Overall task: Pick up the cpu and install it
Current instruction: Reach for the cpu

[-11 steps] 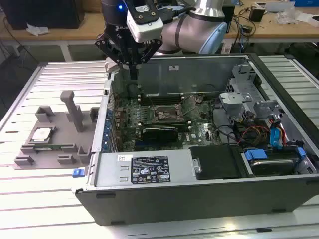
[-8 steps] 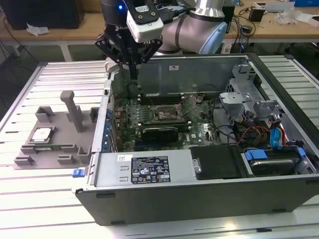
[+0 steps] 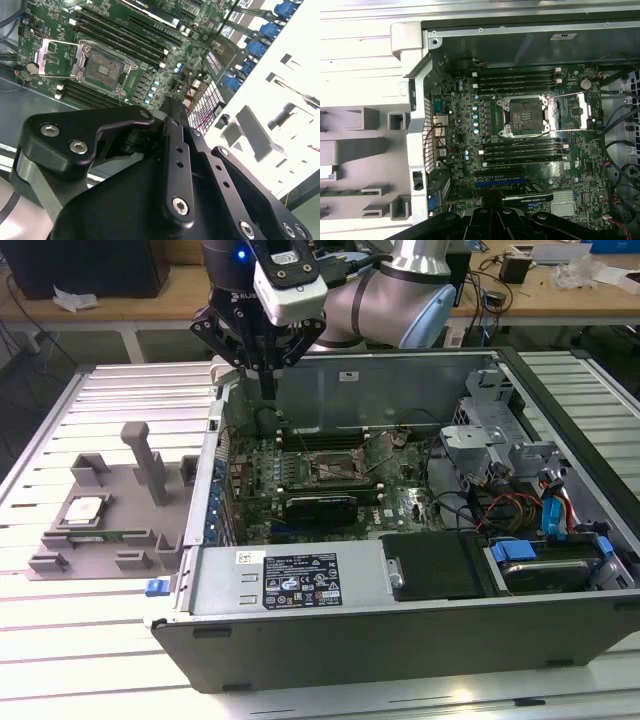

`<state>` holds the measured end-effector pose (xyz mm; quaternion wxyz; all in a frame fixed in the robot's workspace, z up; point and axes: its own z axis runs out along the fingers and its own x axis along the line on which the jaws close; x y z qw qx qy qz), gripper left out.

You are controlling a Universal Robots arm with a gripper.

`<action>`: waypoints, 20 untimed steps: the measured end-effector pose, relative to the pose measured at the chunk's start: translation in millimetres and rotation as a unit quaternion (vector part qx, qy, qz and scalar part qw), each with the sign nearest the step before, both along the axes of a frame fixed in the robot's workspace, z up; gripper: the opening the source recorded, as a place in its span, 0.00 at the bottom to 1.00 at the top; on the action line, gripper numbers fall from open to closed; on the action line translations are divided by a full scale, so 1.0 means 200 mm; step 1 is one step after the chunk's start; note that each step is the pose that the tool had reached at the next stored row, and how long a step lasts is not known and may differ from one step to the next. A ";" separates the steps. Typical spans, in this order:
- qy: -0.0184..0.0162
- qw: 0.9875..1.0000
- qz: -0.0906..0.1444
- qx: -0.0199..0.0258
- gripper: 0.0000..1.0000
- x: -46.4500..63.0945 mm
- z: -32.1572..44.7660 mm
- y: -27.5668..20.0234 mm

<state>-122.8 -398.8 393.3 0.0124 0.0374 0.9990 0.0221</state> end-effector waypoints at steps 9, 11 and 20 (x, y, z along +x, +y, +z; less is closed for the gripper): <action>0.000 1.000 0.000 0.000 0.11 -0.05 0.000 0.000; 0.000 1.000 0.000 0.000 0.11 -0.07 0.000 0.000; 0.000 1.000 0.000 0.000 0.11 -0.15 0.000 0.000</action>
